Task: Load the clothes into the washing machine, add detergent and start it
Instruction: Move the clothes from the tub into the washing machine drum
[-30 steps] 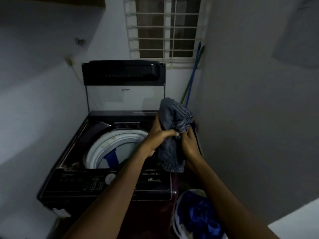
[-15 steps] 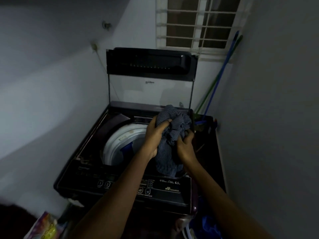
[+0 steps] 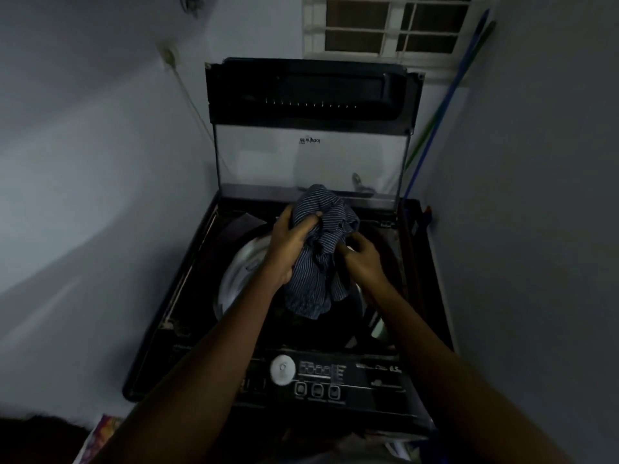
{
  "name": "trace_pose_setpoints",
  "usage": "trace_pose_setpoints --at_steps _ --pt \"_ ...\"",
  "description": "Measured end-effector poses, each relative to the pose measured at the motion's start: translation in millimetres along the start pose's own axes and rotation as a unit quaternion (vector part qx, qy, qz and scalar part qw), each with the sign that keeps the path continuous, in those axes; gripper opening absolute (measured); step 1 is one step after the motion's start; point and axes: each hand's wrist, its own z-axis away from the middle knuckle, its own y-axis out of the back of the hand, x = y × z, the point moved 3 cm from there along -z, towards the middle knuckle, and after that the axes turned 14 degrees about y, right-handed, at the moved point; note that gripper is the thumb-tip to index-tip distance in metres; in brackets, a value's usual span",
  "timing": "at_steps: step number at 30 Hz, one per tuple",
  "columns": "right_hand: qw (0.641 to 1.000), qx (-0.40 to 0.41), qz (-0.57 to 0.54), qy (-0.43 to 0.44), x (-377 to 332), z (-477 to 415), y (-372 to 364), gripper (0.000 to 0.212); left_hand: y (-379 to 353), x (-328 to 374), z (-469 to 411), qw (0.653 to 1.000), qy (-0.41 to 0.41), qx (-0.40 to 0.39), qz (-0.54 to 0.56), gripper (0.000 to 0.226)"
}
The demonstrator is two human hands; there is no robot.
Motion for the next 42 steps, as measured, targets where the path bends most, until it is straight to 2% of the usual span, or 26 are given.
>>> trace_pose_setpoints --at_steps 3,7,10,11,13,15,16,20,28,34,42 --pt "0.998 0.035 0.029 -0.036 9 -3 -23 0.015 21 -7 -23 1.000 0.015 -0.016 -0.023 0.030" --pt "0.996 0.069 0.035 -0.046 11 2 -51 0.038 45 -30 -45 0.994 0.044 -0.068 -0.070 0.038" --pt "0.990 0.024 0.121 -0.062 27 6 -65 0.043 67 -58 -59 0.974 0.105 -0.115 -0.163 0.052" --pt "0.982 -0.025 0.172 -0.078 38 6 -69 0.038 75 -66 -63 0.956 0.121 -0.119 -0.240 0.059" --pt "0.950 -0.132 0.257 -0.115 58 12 -72 0.035 93 -82 -70 0.883 0.126 -0.132 -0.433 0.067" --pt "0.925 -0.172 0.313 -0.130 68 19 -69 0.037 106 -94 -68 0.818 0.118 -0.167 -0.538 0.064" --pt "0.920 -0.171 0.326 -0.132 71 22 -67 0.038 111 -99 -67 0.807 0.119 -0.179 -0.550 0.060" --pt "0.916 -0.168 0.340 -0.133 77 28 -60 0.037 119 -111 -63 0.819 0.119 -0.171 -0.535 0.053" --pt "0.945 -0.074 0.310 -0.076 56 45 -34 0.042 88 -104 -35 0.798 0.019 -0.144 -0.585 0.058" --pt "0.955 -0.020 0.297 -0.012 36 77 14 0.044 41 -105 8 0.819 -0.047 -0.092 -0.564 0.051" --pt "0.953 0.039 0.296 0.051 38 156 107 0.025 -49 -127 104 0.826 -0.170 -0.079 -0.531 0.037"
